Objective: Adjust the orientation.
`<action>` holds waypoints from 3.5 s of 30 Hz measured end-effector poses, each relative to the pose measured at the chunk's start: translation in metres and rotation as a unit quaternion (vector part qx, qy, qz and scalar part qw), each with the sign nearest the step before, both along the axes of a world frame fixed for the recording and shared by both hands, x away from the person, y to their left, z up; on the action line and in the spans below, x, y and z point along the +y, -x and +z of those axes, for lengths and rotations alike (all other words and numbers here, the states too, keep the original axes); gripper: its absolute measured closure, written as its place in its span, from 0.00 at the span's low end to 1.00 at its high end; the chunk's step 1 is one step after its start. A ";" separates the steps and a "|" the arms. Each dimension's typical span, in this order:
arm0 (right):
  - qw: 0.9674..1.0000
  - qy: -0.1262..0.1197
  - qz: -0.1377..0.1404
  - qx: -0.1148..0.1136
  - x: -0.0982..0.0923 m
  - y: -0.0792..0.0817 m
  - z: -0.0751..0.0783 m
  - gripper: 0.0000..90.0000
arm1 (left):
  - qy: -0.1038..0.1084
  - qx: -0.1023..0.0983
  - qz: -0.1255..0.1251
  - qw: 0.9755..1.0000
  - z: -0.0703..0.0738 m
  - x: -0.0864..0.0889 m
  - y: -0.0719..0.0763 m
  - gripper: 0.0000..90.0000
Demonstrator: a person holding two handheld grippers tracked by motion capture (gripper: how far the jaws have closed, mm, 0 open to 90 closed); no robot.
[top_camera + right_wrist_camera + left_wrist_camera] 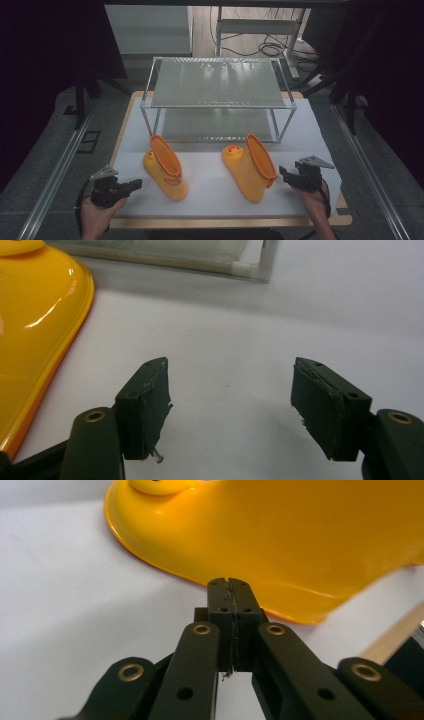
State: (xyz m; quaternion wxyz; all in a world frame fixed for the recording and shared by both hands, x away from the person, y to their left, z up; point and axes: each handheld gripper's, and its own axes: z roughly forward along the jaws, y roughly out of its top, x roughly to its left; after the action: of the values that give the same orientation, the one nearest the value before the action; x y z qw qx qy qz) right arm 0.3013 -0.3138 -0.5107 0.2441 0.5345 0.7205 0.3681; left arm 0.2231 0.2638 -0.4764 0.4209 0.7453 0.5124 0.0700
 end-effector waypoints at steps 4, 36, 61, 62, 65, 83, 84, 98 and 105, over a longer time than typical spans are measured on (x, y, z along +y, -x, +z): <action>1.000 0.013 0.004 0.007 0.005 -0.002 -0.003 0.36 | 0.006 0.000 -0.025 1.000 -0.001 -0.015 0.015 1.00; 1.000 -0.001 -0.012 0.023 0.003 -0.003 -0.008 0.35 | -0.015 -0.073 -0.028 0.997 -0.013 -0.117 0.020 1.00; 1.000 -0.003 -0.013 0.028 0.002 -0.004 -0.008 0.36 | 0.032 -0.053 0.014 0.998 -0.015 -0.033 0.038 0.91; 1.000 -0.004 -0.012 0.029 0.002 -0.004 -0.008 0.36 | 0.035 -0.052 0.005 0.998 -0.015 -0.032 0.039 0.91; 1.000 -0.004 -0.010 0.028 0.001 -0.004 -0.008 0.36 | 0.033 -0.055 -0.009 0.998 -0.014 -0.027 0.044 0.77; 0.999 -0.003 -0.011 0.030 0.000 -0.004 -0.008 0.36 | -0.006 -0.060 0.030 0.998 0.001 0.034 0.018 0.63; 0.999 -0.003 -0.011 0.030 0.000 -0.004 -0.008 0.36 | -0.002 -0.061 0.030 0.998 0.002 0.034 0.016 0.63; 1.000 0.005 0.010 0.023 0.002 0.001 -0.005 0.43 | -0.006 -0.066 0.041 0.997 0.002 0.030 0.009 0.53; 0.993 0.001 0.119 0.008 0.009 0.013 0.004 0.77 | -0.004 -0.067 0.041 0.997 0.001 0.030 0.005 0.50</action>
State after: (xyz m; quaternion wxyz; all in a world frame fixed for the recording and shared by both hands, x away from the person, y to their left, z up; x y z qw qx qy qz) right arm 0.2888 -0.3047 -0.5066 0.1938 0.4479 0.7810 0.3896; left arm 0.2181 0.2936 -0.4751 0.4480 0.7191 0.5128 0.1386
